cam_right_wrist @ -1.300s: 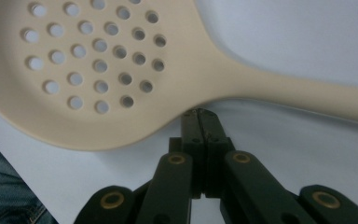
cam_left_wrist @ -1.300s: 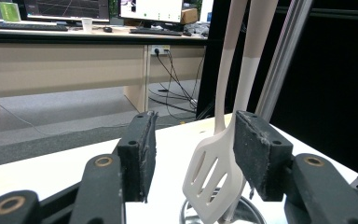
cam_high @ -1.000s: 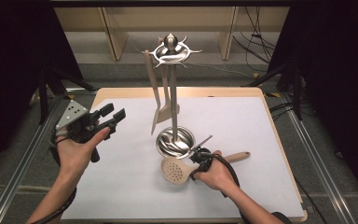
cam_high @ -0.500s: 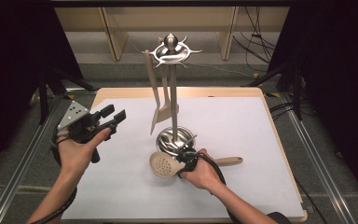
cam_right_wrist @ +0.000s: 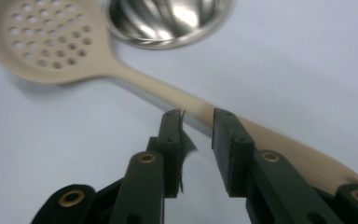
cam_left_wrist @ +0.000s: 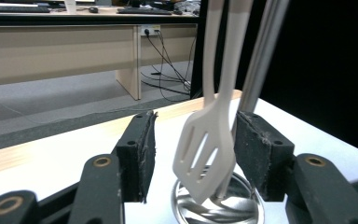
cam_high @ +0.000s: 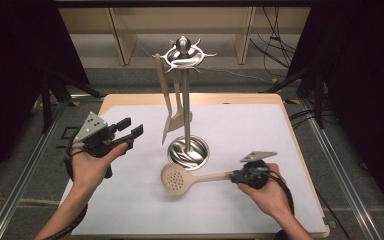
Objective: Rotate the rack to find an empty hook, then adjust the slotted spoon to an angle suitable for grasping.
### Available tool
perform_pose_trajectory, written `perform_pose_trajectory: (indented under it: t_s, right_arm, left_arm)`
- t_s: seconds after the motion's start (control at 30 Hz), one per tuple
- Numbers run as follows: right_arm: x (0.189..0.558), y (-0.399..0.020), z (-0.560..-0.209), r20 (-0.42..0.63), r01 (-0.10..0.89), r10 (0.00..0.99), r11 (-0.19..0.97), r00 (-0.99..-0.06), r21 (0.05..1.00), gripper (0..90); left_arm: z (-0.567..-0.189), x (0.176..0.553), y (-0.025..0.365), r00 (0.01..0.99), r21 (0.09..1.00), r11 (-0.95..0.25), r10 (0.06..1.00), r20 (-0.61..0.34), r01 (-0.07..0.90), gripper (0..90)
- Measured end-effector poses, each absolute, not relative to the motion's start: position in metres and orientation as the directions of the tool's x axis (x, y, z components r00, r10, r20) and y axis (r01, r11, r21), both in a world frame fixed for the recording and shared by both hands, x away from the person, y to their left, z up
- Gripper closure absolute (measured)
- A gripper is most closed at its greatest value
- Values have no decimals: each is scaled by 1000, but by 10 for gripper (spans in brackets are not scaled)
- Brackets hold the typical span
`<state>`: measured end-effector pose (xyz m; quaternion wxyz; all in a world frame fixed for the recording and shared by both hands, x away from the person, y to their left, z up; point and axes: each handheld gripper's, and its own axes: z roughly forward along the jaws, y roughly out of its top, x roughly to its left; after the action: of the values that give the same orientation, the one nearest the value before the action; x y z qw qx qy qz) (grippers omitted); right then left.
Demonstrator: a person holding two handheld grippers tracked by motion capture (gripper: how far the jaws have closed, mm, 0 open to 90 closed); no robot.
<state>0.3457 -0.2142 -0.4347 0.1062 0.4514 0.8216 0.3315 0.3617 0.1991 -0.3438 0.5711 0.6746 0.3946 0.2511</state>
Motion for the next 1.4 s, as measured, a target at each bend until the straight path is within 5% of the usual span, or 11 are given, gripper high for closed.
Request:
perform_pose_trajectory:
  t_s: [0.2, 0.87, 1.4]
  right_arm:
    - [335, -251, -436, 164, 700, 869, 250, -468, 669, 719]
    - [341, -271, -424, 149, 708, 880, 251, -451, 660, 704]
    - [339, -271, -422, 162, 716, 876, 251, -455, 652, 711]
  left_arm:
    - [-350, 358, 188, 591, 965, -77, 801, -90, 252, 471]
    - [-378, 370, 123, 773, 883, -331, 632, -55, 333, 485]
    - [-397, 391, 70, 928, 599, -758, 367, 67, 257, 580]
